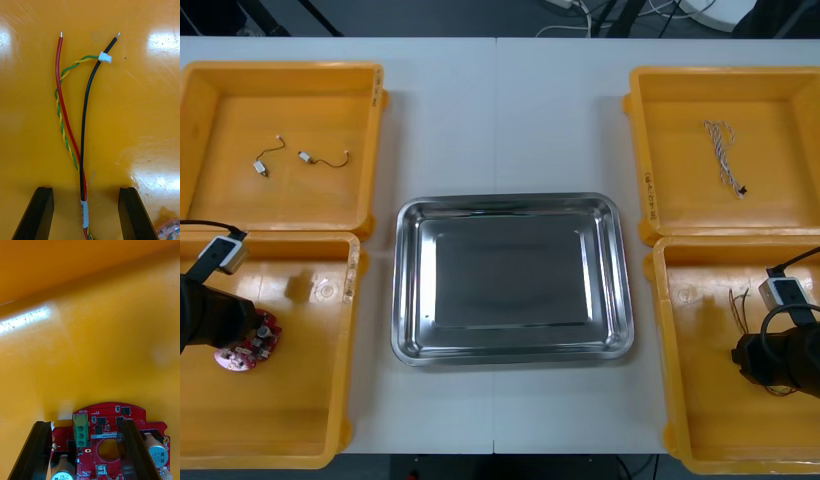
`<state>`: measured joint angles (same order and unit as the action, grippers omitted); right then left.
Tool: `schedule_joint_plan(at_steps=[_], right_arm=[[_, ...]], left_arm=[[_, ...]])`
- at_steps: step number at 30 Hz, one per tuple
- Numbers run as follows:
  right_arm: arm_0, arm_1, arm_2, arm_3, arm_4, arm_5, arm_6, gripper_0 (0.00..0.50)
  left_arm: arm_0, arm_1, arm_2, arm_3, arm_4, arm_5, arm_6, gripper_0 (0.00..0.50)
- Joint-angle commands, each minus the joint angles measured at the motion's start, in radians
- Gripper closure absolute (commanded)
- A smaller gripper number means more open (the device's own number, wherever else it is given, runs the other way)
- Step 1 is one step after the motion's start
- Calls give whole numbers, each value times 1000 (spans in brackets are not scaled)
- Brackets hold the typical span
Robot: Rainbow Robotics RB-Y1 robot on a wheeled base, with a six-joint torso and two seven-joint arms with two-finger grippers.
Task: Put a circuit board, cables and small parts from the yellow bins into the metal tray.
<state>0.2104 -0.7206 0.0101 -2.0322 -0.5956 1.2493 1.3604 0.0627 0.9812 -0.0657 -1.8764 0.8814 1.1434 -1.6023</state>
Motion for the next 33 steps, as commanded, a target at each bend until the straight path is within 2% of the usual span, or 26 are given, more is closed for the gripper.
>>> schedule_joint_plan(at_steps=[1,10,12,13,14,15,16,17,18,19,20,23,25,33], right_arm=[[33,23,10,-8,25,-11,5,0],[46,29,10,-8,25,-19,5,0],[46,29,10,-8,25,-22,3,0],[46,32,10,-8,23,-22,3,0],[46,33,10,-8,23,-24,3,0],[46,33,10,-8,25,-24,3,0],[46,36,10,-8,25,-24,3,0],[46,36,10,-8,25,-24,3,7],[46,36,10,-8,25,-25,3,37],[46,36,10,-8,25,-25,3,120],[46,38,10,-8,23,-25,3,244],[46,38,10,-8,25,-25,3,419],[47,38,10,-8,27,-25,3,491],[46,43,10,-8,34,-30,3,500]], left_arm=[[19,47,-13,-3,-15,-13,-90,0],[20,48,-16,-3,-19,-17,-90,0],[20,47,-16,-1,-18,-17,-90,76],[20,47,-17,-3,-18,-17,-91,188],[22,47,-17,-3,-18,-17,-91,344],[22,47,-16,-3,-19,-17,-91,396],[22,47,-17,-3,-18,-17,-91,498],[23,47,-17,-3,-18,-17,-91,499],[25,47,-17,-3,-18,-17,-91,498],[26,47,-17,-3,-18,-19,-91,498],[28,48,-17,-3,-18,-21,-91,500],[28,48,-17,-3,-18,-21,-93,500],[28,47,-19,-3,-18,-24,-91,500],[28,54,-26,-3,-16,-40,-91,500]])
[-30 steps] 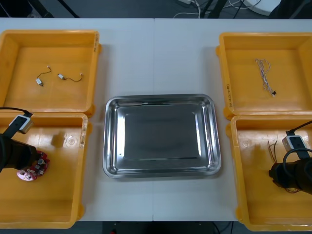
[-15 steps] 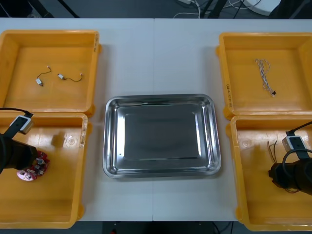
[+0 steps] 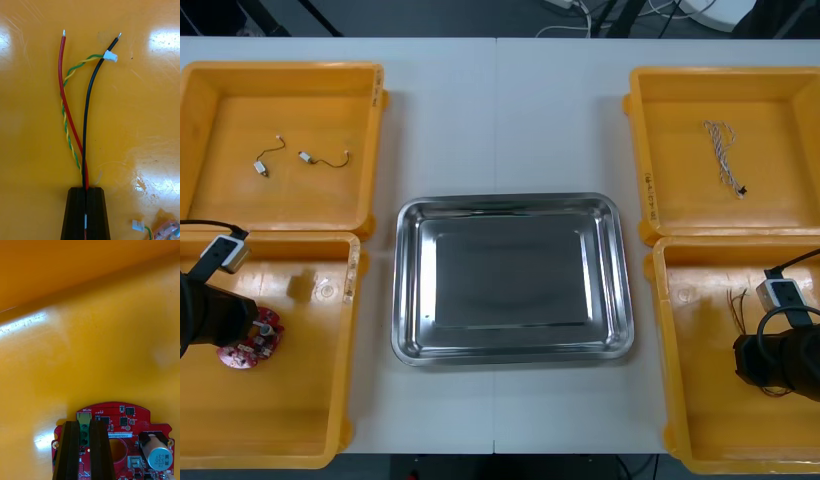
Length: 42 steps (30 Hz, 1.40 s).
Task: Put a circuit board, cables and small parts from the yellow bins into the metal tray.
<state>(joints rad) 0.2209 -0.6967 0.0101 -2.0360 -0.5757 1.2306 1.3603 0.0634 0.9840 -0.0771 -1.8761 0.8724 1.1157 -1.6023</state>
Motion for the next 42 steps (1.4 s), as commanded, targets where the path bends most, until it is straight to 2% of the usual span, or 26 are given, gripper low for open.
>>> schedule_joint_plan(at_steps=[1,10,19,28,37,42], right_arm=[[35,19,10,-4,16,-11,3,500],[2,17,-7,-4,11,6,5,500],[-94,6,-56,-10,-7,127,13,500],[-201,-29,-145,-46,-136,322,11,500],[-273,-60,-272,-135,-270,566,0,500],[-305,-81,-334,-156,-349,647,-4,500]], left_arm=[[26,53,-15,-3,-6,-13,-91,500],[7,59,13,-15,8,22,-94,500],[-28,59,97,-87,27,196,-85,500],[-83,59,148,-141,39,326,-62,500],[-159,58,180,-205,45,463,-24,500],[-198,59,181,-244,45,536,13,500]])
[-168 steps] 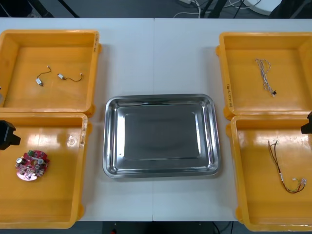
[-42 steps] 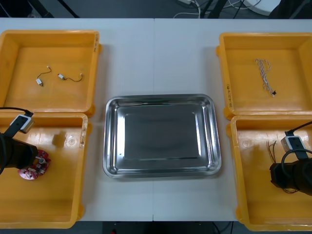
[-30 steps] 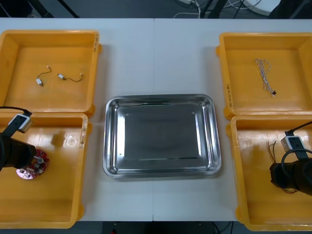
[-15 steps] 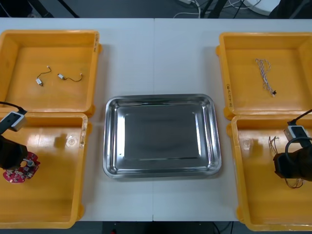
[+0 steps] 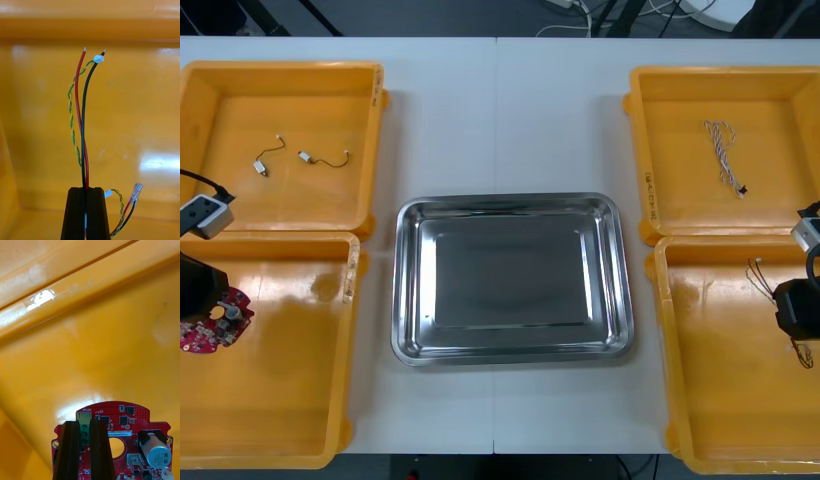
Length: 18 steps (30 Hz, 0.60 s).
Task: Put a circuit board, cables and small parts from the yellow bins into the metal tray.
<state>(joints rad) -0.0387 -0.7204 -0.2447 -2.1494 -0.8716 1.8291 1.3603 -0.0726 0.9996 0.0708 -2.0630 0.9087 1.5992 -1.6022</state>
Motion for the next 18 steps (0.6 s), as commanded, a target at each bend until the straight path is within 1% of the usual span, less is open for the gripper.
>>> schedule_joint_plan(at_steps=[1,6,10,18], right_arm=[[-52,-68,-91,-44,-69,59,-6,500],[-67,-120,-127,-47,-130,82,-13,500],[-101,-149,-154,-49,-172,91,-21,500],[-185,-162,-133,-78,-185,91,-20,500]], left_arm=[[-75,42,34,-68,10,70,35,500],[-127,42,34,-108,38,142,108,500],[-156,42,26,-138,68,166,171,500],[-222,34,-46,-189,73,177,306,500]])
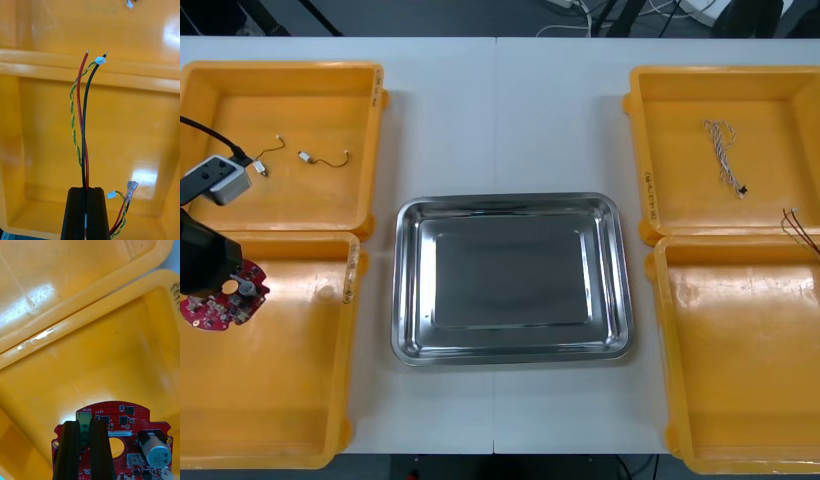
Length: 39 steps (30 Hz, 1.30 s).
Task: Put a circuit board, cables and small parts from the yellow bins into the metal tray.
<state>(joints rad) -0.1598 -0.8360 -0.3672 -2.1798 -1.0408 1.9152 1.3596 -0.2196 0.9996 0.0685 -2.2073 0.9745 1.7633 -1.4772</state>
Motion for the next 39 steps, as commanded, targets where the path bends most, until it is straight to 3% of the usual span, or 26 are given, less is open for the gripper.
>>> schedule_joint_plan(at_steps=[1,18,39], right_arm=[[-78,-49,8,-51,-18,5,-17,500],[-247,-51,268,-100,-33,5,-17,500],[-308,-51,386,-117,-53,5,0,500]], left_arm=[[-84,28,-53,-51,6,19,201,500],[-234,-52,-243,-114,-59,45,454,500],[-353,-216,-512,-121,-275,35,690,500]])
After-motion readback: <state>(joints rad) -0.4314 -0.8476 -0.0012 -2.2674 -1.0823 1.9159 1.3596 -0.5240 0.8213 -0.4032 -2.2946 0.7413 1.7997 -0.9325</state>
